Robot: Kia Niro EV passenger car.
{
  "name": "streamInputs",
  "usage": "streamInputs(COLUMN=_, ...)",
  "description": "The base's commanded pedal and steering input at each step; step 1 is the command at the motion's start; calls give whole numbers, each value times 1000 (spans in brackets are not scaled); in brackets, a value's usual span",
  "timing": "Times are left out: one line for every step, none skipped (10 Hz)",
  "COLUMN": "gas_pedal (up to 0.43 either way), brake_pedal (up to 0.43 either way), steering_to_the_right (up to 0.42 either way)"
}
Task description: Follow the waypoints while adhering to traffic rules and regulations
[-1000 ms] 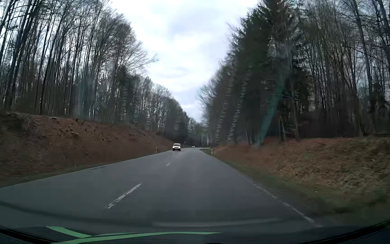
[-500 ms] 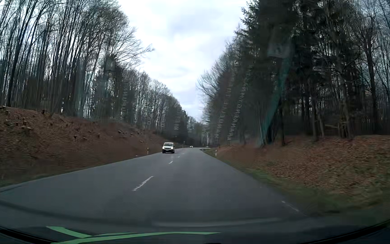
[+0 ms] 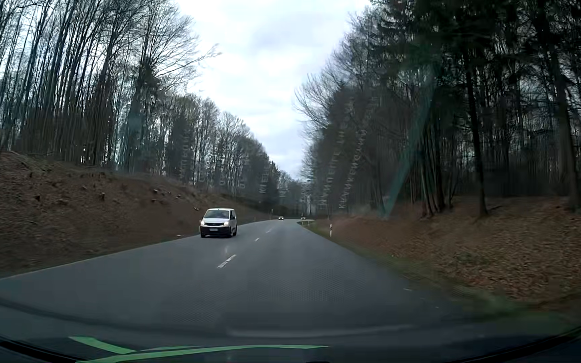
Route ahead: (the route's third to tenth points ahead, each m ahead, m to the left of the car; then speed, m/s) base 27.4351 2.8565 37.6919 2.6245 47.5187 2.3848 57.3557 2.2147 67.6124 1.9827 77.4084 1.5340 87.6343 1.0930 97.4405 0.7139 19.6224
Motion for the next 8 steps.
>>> streamInputs(gas_pedal=197, brake_pedal=0, steering_to_the_right=3)
streamInputs(gas_pedal=197, brake_pedal=0, steering_to_the_right=3)
streamInputs(gas_pedal=197, brake_pedal=0, steering_to_the_right=3)
streamInputs(gas_pedal=197, brake_pedal=0, steering_to_the_right=3)
streamInputs(gas_pedal=197, brake_pedal=0, steering_to_the_right=2)
streamInputs(gas_pedal=197, brake_pedal=0, steering_to_the_right=2)
streamInputs(gas_pedal=197, brake_pedal=0, steering_to_the_right=3)
streamInputs(gas_pedal=197, brake_pedal=0, steering_to_the_right=2)
